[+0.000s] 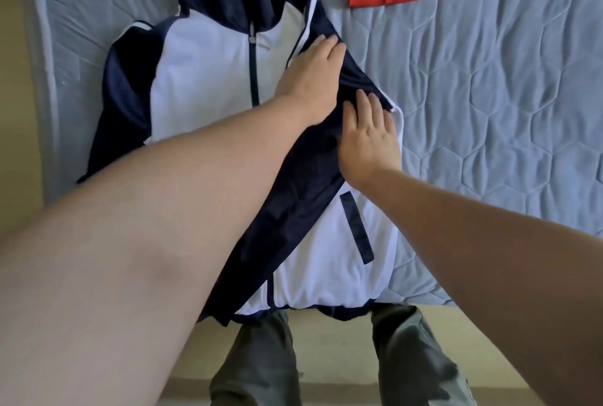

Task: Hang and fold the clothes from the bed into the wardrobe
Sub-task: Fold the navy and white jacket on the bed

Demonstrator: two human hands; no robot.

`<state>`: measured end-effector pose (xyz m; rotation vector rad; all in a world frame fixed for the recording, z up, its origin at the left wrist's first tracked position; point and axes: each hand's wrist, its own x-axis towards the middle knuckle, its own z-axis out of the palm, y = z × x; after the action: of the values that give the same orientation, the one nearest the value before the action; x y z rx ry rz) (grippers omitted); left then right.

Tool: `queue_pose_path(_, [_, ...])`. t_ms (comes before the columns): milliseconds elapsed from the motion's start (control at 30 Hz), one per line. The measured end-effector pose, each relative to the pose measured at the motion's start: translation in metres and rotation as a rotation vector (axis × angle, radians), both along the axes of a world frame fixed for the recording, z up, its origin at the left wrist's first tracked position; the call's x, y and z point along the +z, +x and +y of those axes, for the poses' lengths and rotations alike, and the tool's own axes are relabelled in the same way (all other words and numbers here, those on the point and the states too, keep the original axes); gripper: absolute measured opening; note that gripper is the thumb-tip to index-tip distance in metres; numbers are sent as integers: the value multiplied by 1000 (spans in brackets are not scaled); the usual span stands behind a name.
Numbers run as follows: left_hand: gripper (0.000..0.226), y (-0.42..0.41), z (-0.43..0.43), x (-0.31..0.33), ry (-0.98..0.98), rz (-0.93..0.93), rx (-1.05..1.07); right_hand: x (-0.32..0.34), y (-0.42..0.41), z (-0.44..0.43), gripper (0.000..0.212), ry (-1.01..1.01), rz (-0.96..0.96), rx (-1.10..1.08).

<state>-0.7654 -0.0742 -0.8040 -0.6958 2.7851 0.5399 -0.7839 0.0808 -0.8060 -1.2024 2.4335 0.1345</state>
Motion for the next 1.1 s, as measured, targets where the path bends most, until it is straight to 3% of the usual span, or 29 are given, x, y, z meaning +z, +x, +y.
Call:
queue_pose_path(100, [71,-32,-12,-20,-51,-89,16,-11,-12,15,63,67,-32,19])
queue_pose_path(233, [71,-57,-22,-35,-138,-126,96,-18,-23,22,64,13,-76,22])
queue_pose_path(367, [58,-73,-40,-38,-18,-187,56,-24,-29,19,64,-67,-151,-85])
queue_pose_path(500, [51,-63,-46,-33,60,-40,108,-28,-35,11,62,-46,-179,-121])
queue_pose_path(633, [40,-6,-19,-20,-58,211,156,-13,-21,6,59,56,-30,-55])
queue_pose_path(733, [31,63,4,-10,-112,152,326,2,5,3,58,4,67,91])
queue_pose_path(833, [30,137,18,-1,-81,7,593,11,39,-9,49,-81,-17,239])
queue_pose_path(967, [32,232,17,14,-101,-77,941,19,86,-39,40,248,-216,302])
queue_pose_path(1033, [33,278,8,20,-117,-165,1119,26,108,-56,41,354,-179,246])
queue_pose_path(1100, [47,318,-5,21,-92,-309,1309,33,131,-76,40,321,-122,230])
